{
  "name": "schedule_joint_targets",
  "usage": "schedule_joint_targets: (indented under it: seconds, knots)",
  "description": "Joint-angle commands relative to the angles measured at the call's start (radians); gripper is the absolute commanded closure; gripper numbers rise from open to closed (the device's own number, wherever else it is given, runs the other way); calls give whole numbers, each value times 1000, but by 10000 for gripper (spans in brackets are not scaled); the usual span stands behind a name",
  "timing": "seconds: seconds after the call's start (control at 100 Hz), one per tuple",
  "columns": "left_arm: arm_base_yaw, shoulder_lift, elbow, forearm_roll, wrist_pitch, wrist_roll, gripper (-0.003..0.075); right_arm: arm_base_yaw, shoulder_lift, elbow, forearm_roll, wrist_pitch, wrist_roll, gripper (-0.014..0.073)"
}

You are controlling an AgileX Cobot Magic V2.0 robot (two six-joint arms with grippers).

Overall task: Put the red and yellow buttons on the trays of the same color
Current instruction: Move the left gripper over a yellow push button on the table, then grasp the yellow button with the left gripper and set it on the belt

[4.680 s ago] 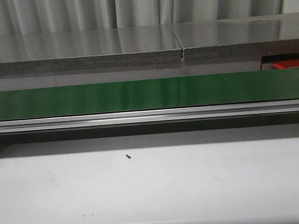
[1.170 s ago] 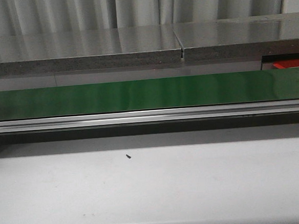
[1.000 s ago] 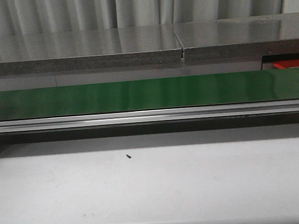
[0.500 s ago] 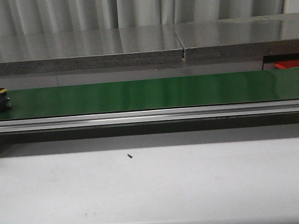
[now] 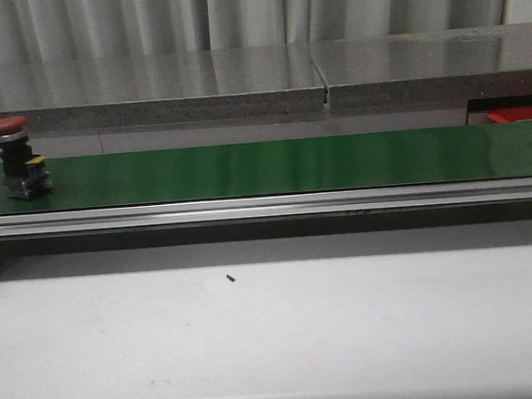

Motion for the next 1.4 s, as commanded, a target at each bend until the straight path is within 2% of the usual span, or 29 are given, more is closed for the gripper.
schedule_joint_targets:
  seconds: [0.0, 0.1, 0.25, 0.68, 1.0, 1.39]
  knots:
    - [47, -43, 10, -1, -88, -34, 62, -1, -18, 1, -8, -78, -3, 660]
    - [82, -41, 25, -4, -136, -34, 62, -1, -18, 1, -8, -78, -3, 660]
    - [82, -19, 18, -4, -192, -34, 62, -1, -18, 1, -8, -78, -3, 660]
    - [80, 156, -7, -49, -241, -32, 62, -1, -18, 1, -8, -78, -3, 660]
    - [19, 229, -47, -52, -255, -9, 62, -1, -18, 1, -8, -78, -3, 660]
    - [6, 230, -77, -49, -262, -7, 185, -1, -18, 1, -8, -78, -3, 660]
